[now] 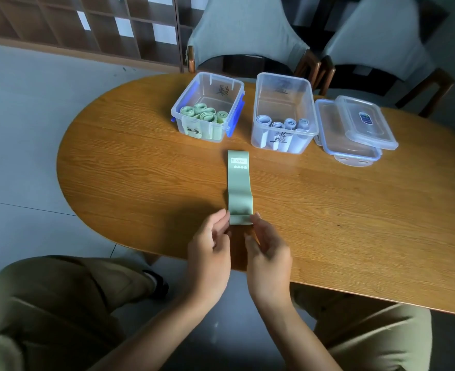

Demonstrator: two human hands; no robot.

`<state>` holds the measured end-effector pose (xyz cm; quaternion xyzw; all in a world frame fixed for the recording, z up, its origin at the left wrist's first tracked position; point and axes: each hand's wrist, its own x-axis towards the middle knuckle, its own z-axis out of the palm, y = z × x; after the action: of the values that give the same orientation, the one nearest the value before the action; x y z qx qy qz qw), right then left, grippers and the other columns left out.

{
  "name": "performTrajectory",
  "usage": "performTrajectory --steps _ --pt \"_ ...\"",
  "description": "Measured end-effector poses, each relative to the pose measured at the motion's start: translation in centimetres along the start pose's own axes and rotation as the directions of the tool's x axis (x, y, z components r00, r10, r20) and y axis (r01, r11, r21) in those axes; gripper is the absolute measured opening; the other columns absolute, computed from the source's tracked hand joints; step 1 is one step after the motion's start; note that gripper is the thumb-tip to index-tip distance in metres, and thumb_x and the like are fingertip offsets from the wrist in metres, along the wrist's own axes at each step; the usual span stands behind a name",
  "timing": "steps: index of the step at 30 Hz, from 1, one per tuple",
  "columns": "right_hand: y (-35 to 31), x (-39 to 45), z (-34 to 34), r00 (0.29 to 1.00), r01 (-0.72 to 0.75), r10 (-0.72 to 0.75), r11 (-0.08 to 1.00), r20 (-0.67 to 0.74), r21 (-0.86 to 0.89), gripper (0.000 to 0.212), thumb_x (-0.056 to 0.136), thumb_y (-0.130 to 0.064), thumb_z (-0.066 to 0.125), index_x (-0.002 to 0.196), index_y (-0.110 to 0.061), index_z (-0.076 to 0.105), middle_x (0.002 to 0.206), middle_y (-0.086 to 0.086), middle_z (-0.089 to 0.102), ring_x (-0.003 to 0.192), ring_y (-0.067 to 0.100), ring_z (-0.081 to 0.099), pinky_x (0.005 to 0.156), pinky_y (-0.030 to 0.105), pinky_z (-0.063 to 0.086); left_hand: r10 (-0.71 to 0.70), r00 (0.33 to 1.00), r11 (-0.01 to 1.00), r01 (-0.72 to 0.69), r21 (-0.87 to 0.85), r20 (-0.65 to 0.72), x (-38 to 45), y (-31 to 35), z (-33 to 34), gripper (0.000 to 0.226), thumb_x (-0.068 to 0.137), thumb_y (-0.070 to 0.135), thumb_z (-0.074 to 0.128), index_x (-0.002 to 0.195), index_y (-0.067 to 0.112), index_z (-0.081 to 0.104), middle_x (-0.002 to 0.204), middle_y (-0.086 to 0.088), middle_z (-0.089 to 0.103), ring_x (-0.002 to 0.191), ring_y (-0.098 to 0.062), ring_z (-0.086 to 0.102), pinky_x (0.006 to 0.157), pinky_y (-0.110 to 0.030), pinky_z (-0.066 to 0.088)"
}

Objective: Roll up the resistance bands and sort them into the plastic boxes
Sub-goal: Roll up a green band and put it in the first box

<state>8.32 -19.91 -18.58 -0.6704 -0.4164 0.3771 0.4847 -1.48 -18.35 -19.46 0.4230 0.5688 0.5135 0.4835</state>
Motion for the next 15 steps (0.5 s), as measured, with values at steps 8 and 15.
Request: performTrajectory --steps 8,15 --pt "0.0 0.0 -0.9 0.995 0.054 -0.046 0.995 0.093 -0.087 0.05 0.094 0.005 0.053 0.137 -0.019 0.061 0.142 -0.014 0.056 0.132 -0.011 0.045 0.112 0.016 0.037 -0.022 0.999 0.988 0.027 -0.149 0.037 -0.8 -0.2 -0.2 0.049 0.089 -0.02 0.039 0.109 0.013 0.069 0.119 0.001 0.073 0.12 -0.011 0.063 0.106 -0.033 0.045" --pt "-0.1 -0.5 -0.9 0.978 0.199 -0.174 0.943 0.113 -0.267 0.052 0.091 0.003 0.053 0.137 -0.021 0.062 0.144 -0.012 0.054 0.116 0.015 0.066 0.092 0.03 0.055 -0.009 0.996 0.972 0.029 -0.232 0.084 -1.9 0.6 -0.2 0.036 0.085 0.001 0.045 0.117 0.011 0.058 0.119 0.016 0.069 0.119 0.001 0.059 0.091 -0.012 0.046"
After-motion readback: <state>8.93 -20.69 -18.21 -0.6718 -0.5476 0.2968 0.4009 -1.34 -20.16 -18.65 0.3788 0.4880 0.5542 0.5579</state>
